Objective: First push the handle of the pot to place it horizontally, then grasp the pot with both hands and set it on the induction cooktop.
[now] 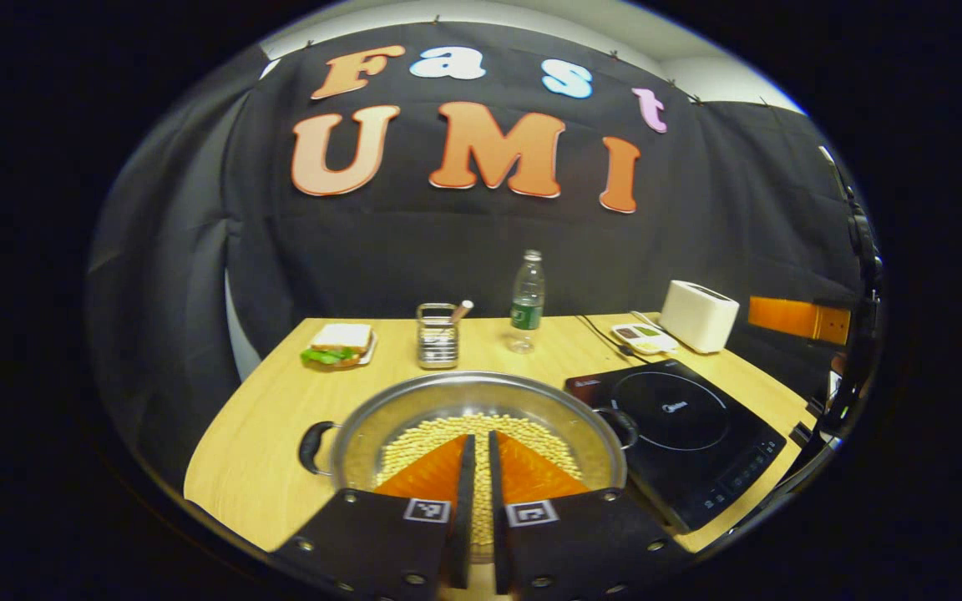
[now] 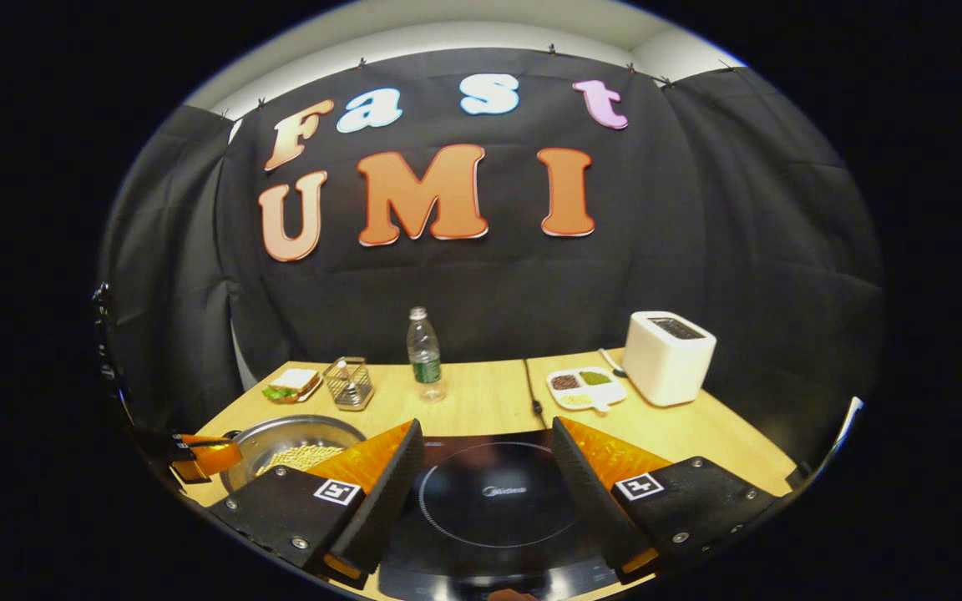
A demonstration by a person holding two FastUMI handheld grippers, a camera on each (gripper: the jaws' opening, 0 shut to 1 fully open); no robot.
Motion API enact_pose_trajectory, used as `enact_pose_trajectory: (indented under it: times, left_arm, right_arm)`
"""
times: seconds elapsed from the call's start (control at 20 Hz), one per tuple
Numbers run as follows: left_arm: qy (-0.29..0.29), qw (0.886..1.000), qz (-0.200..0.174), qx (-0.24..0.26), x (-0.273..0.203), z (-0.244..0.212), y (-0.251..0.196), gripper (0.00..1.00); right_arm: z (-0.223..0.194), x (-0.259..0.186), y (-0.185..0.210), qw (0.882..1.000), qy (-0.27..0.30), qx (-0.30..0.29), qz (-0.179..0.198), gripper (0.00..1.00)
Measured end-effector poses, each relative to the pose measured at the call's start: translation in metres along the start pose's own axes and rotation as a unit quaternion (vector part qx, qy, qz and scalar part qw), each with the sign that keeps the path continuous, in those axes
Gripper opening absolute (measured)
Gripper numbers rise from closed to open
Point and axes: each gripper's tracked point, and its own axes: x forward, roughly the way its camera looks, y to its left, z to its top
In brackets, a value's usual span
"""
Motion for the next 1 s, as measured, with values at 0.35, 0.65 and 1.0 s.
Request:
enact_pose_trajectory:
  times: [0.35,0.65,1.0]
  left_arm:
    - [0.024,0.998,0.058,-0.01,0.009,-0.023,0.087,0.91]
    - [0.067,0.996,0.057,-0.01,0.037,-0.049,0.11,0.9]
    - [0.088,0.995,0.047,-0.004,0.057,-0.058,0.114,0.91]
  right_arm:
    - [-0.057,0.039,0.063,0.996,0.083,-0.041,0.013,0.96]
    - [-0.11,0.067,0.069,0.984,0.165,-0.066,-0.012,0.96]
    - [-0.132,0.075,0.084,0.977,0.205,-0.053,0.006,0.96]
